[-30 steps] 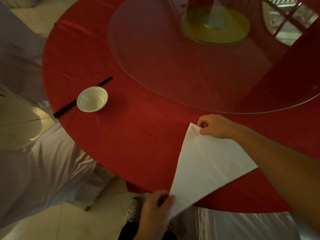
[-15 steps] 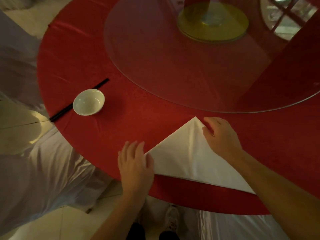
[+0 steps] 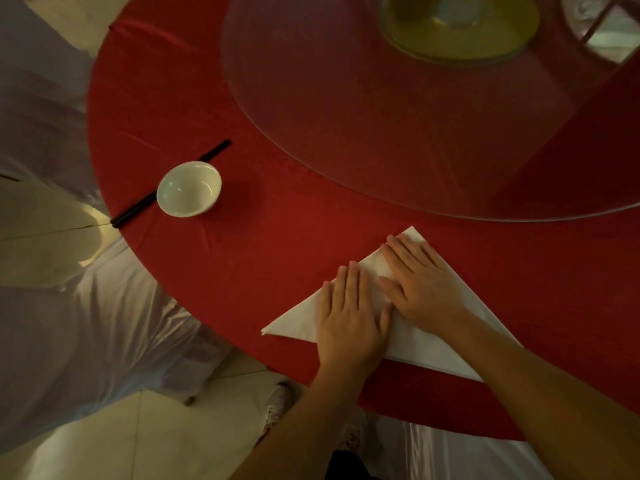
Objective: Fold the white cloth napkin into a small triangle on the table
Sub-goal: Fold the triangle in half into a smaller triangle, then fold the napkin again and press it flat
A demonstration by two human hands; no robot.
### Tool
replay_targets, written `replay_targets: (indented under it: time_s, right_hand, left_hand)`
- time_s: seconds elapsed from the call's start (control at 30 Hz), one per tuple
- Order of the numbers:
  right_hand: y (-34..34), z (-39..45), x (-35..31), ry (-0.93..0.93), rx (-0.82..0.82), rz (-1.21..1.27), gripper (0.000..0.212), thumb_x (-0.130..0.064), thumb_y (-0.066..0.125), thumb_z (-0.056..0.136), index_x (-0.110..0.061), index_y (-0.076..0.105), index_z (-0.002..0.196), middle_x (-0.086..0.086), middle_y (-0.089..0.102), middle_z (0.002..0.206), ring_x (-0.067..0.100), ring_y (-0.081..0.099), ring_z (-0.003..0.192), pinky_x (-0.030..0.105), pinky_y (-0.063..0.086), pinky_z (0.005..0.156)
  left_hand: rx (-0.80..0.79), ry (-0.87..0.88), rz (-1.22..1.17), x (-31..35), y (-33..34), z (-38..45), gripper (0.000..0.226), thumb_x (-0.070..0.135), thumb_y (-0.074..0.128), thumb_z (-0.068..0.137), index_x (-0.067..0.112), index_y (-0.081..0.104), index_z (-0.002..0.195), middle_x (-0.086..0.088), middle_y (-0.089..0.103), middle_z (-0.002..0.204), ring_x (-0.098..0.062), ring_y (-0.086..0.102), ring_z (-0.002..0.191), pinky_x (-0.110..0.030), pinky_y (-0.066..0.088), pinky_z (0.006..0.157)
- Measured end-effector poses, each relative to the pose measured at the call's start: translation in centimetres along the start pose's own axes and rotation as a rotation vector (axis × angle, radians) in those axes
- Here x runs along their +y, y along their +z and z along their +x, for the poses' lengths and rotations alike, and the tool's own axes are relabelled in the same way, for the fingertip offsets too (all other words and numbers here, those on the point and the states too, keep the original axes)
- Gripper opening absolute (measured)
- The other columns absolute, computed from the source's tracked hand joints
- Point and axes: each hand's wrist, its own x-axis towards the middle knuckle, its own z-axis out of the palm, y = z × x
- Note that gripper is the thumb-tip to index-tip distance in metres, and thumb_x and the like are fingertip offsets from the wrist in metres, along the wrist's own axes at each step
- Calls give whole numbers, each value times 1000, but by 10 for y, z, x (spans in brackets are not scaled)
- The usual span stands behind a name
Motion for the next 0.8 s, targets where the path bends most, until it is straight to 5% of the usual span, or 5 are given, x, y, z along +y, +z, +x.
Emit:
replay_targets:
  time_s: [0.37, 0.57, 0.7, 0.8]
  right_hand:
    - [-6, 2, 0, 45, -56, -30, 80, -71, 13, 90, -18, 16, 150, 8, 21, 159, 24, 8, 147, 51, 12, 118]
    - [-16, -1, -2, 49, -89, -20, 83, -72, 9, 87, -19, 9, 151, 7, 10, 161, 24, -2, 148, 50, 4, 119]
    - [-28, -11, -15, 123, -32, 59, 81, -69, 8, 88, -18, 11, 151, 9, 7, 161, 24, -6, 147, 50, 0, 119]
    - [-32, -35, -39, 236, 7, 179, 79, -65, 7, 89, -16, 13, 151, 8, 5, 161, 19, -13, 144, 47, -5, 117]
  left_hand:
    - [-62, -221, 73, -79, -21, -43, 75, 69, -6, 87, 21, -14, 144, 4, -16, 154, -14, -22, 142, -41, -16, 115]
    - [-142, -204, 77, -77, -33, -45, 79, 68, -13, 83, 17, -22, 142, 0, -25, 152, -18, -28, 139, -46, -13, 116]
    - [-143, -239, -12, -83, -45, -46, 78, 65, 11, 91, 16, 3, 151, 0, -4, 160, -19, -10, 146, -41, -4, 119]
    - [-46, -299, -47, -88, -55, -49, 62, 56, 39, 92, 17, 37, 141, -10, 37, 146, -29, 29, 135, -44, 26, 112]
